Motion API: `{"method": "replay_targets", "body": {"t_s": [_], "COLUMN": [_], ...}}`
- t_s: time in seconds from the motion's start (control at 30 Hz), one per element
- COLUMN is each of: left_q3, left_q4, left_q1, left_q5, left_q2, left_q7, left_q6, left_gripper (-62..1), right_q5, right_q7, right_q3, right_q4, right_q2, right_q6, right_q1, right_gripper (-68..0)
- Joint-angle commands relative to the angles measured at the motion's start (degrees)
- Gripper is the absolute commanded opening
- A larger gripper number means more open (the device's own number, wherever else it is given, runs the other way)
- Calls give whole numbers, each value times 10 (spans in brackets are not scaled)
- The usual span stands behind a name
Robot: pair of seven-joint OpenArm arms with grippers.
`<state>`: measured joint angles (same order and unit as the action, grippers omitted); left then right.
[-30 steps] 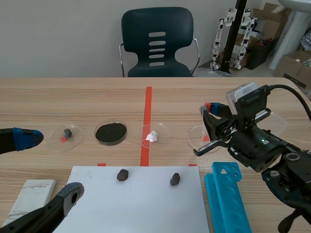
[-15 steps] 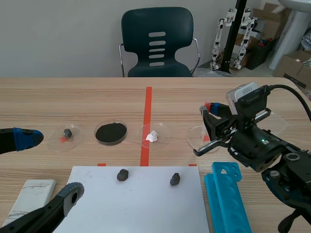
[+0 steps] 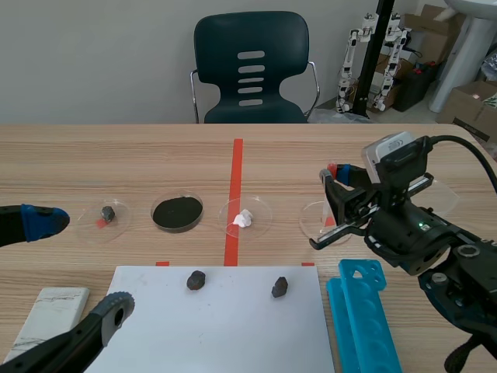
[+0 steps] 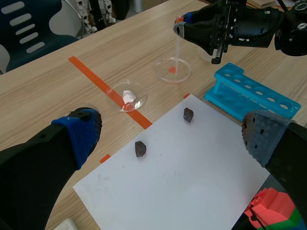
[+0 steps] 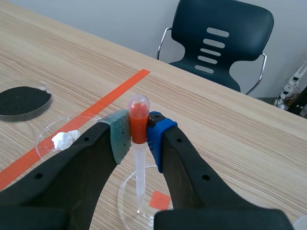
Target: Draw acid from the petri dish
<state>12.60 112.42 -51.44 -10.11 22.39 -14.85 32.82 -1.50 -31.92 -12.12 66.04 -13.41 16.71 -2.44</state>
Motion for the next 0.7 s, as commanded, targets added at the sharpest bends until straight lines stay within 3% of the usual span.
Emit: {"method": "replay_targets", "body": {"t_s": [0.0,0.33,0.67], "left_q3": [-1,-1,-1], "left_q4": [6,6,6], "left_q1": [-1,-1,-1], "left_q5": [-8,-8,-8], "left_q2": [0,0,0], "left_q7": [-8,-8,-8], "left_q6": [-1,-1,-1], "left_gripper": [6,6,6], "right_q5": [-7,-28,-47], "right_q7": [-4,40,63], "right_q3": [5,23,106], "right_q4": [22,153,359], "right_q2": [-11,-35,-34], "right_q6": [-2,-4,-4], "right_q1": [10,-53,-223], "right_gripper": [-579,-579,-579]}}
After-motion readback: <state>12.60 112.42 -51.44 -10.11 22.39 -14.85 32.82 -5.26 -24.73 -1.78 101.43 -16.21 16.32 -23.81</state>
